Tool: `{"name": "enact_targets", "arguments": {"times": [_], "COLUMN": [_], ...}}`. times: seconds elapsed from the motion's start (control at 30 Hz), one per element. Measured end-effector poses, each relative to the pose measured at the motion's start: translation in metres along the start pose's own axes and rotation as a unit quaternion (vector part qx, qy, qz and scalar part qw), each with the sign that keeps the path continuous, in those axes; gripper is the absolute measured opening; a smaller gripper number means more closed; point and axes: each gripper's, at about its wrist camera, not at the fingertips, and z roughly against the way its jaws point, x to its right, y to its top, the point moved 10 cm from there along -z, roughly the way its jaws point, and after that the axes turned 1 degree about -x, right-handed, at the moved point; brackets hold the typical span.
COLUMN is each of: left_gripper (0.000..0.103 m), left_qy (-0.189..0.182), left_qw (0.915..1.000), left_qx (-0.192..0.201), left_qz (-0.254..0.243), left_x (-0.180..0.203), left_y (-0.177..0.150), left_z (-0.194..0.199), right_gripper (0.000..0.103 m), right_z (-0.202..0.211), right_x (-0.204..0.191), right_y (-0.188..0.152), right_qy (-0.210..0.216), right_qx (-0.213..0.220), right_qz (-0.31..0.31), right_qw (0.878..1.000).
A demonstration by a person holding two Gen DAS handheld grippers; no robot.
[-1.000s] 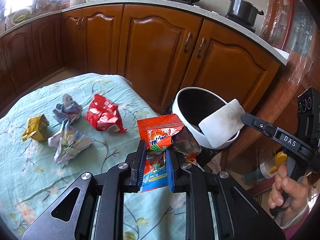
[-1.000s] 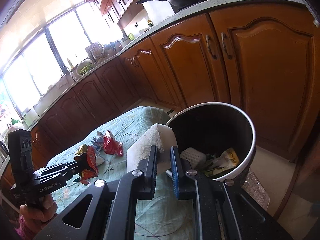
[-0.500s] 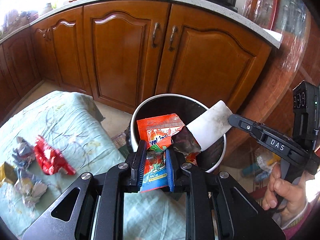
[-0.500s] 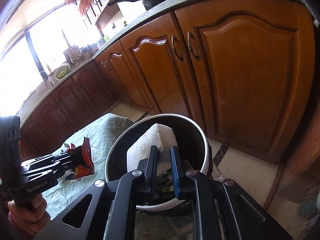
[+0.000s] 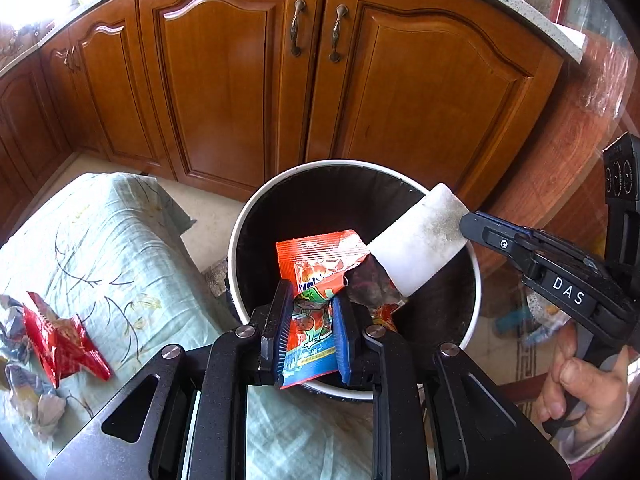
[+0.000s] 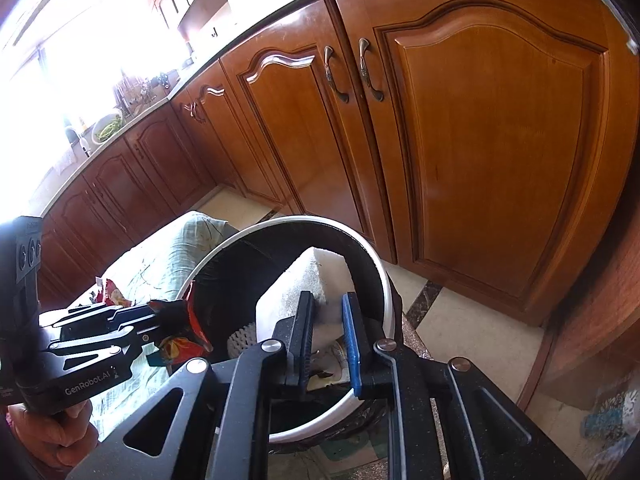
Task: Collect trash
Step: 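Carry the candy bag and foam block over the bin while both tools open to drop them, then move both open tools back over the table toward the crumpled paper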
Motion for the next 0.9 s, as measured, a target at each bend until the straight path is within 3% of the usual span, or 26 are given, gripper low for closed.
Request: {"name": "enact_targets", "arguments": {"times": [0.17,0.23,0.37,0.5,0.63,0.9], "left_gripper": [0.033,0.034,0.036,0.040,0.044,0.049], "left_qy": [-0.001,-0.002,-0.005,-0.011,-0.013,-0.001], "left_qw": [0.9999,0.9999,0.9998,0.9992,0.9978,0.9925], "left_qx": [-0.002,0.001,0.007,0.017,0.032,0.053], "left_qz": [0.011,0.012,0.017,0.034,0.057,0.110], "left_x": [0.003,0.001,-0.003,-0.011,-0.026,-0.061], "left_y": [-0.001,-0.001,-0.005,-0.015,-0.030,-0.071], "left_z": [-0.004,-0.003,0.002,0.015,0.033,0.072], "right_gripper": [0.032,0.045,0.050,0.073,0.085,0.093], "right_z": [-0.005,-0.003,0.003,0.013,0.023,0.033], "right_x": [0.002,0.002,0.001,-0.006,-0.022,-0.070], "right_y": [0.000,0.000,-0.002,-0.006,-0.012,-0.032], "right_qy": [0.001,0.004,0.010,0.025,0.043,0.087], "right_qx": [-0.003,0.002,0.011,0.027,0.039,0.034], "right_qz": [-0.012,-0.016,-0.025,-0.036,-0.037,-0.032], "right_qw": [1.000,1.000,1.000,0.999,0.998,0.995]}}
